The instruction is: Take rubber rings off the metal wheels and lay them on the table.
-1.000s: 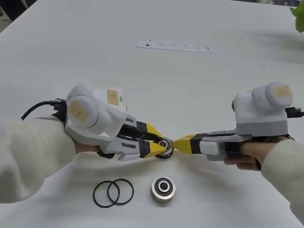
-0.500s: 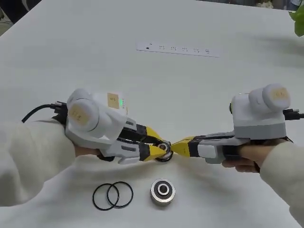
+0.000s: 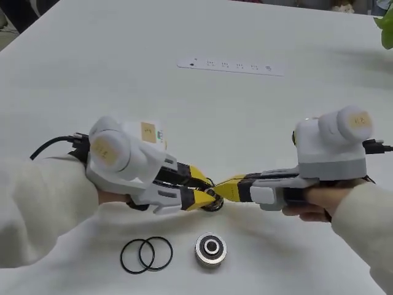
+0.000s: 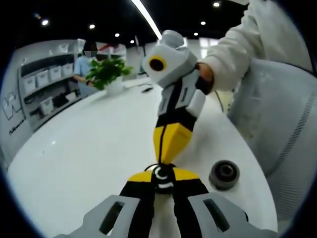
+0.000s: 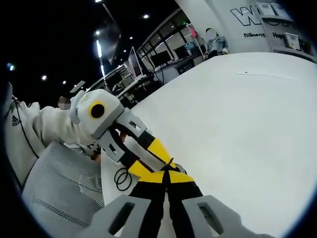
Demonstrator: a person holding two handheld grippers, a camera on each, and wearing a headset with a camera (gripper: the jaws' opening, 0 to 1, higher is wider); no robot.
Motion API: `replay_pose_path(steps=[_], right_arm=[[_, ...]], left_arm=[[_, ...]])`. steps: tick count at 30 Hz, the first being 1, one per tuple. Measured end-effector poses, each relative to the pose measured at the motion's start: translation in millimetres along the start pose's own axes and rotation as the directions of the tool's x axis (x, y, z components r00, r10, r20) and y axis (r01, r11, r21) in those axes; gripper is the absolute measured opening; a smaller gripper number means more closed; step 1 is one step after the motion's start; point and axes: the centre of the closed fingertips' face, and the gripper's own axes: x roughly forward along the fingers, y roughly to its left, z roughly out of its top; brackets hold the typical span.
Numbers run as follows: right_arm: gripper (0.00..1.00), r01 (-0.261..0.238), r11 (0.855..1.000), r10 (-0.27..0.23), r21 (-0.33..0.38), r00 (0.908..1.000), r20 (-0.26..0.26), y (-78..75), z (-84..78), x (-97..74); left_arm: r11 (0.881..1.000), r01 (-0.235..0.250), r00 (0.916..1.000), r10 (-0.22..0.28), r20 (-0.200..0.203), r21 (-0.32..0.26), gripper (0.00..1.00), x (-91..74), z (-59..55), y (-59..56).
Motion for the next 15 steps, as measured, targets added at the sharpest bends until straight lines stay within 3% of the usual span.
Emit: replay_pose_path(steps=[15], right_arm=[[0.00, 0.025, 1.000, -0.025, 0.015, 0.9997, -0.007, -4.7, -2.1, -2.8]], left_arm=[[1.000, 0.011, 0.9998, -0.010, -0.020, 0.019, 0.17, -0.2, 5.5, -2.0]])
